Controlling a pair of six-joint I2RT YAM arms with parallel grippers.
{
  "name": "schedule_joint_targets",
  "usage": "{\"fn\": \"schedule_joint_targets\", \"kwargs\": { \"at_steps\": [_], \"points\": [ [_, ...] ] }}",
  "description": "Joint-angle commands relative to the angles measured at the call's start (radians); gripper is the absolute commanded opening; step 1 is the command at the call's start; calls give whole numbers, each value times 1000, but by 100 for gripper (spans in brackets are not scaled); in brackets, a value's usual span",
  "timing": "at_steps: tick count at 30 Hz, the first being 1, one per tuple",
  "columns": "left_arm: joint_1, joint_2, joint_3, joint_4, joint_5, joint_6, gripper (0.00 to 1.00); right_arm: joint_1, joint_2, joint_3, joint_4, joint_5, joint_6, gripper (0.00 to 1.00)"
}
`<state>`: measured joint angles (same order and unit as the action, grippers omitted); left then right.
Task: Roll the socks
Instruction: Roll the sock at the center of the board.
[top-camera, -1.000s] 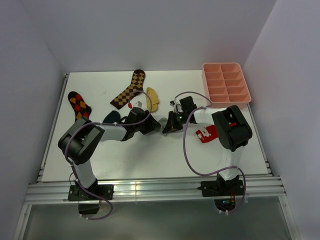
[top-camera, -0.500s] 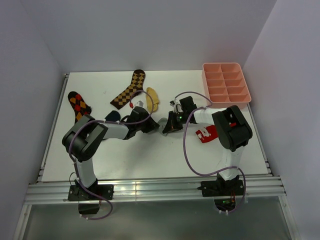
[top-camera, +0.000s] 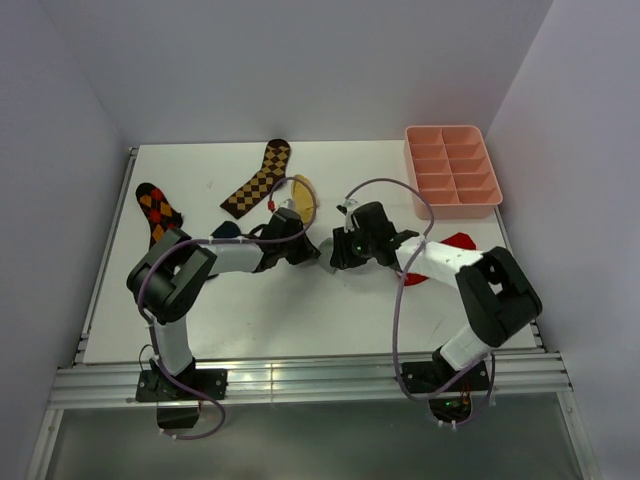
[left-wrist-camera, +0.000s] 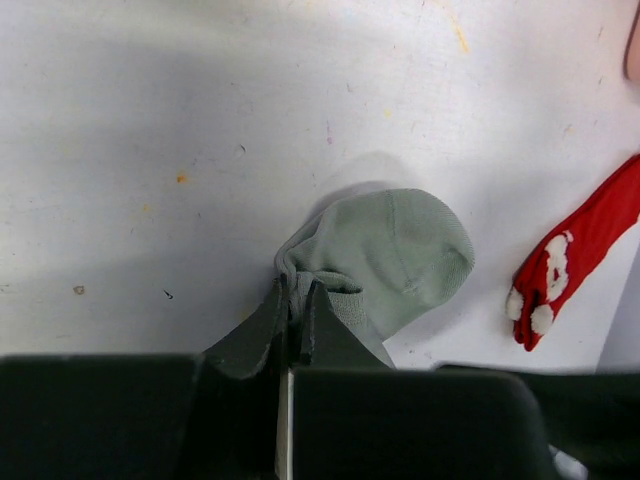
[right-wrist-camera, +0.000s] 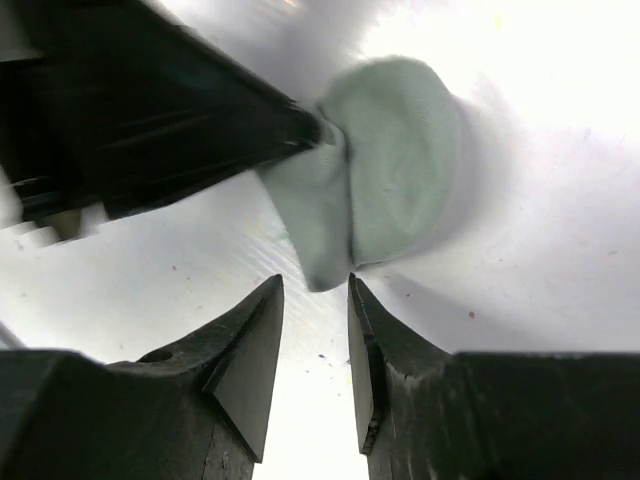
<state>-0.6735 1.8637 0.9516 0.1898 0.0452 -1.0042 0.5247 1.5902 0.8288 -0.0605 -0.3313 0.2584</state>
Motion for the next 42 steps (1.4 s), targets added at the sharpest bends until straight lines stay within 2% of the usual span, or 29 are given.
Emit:
{"fn": "schedule_joint_targets", "kwargs": {
  "at_steps": [1,8,18,28,35,39,42],
  "points": [
    [-6,12,45,-128,-41,78,0,70,-102,-20,57,219,-105,40],
    [-6,8,122,-262,-41,142,0,191,-133,-86,208,302,-186,40],
    [-5,32,167,-308,-27,168,0,241,-53,-99,333,330,-235,42],
    [11,31,173,-314,-2,171,0,261,77,-73,341,330,-237,42],
    [22,35,173,-300,48,177,0,274,157,-13,268,411,-220,43],
    [23,31,182,-306,73,185,2,274,200,35,183,472,-199,35],
    [28,17,184,-311,76,191,6,276,226,70,134,485,-182,7]
  ]
}}
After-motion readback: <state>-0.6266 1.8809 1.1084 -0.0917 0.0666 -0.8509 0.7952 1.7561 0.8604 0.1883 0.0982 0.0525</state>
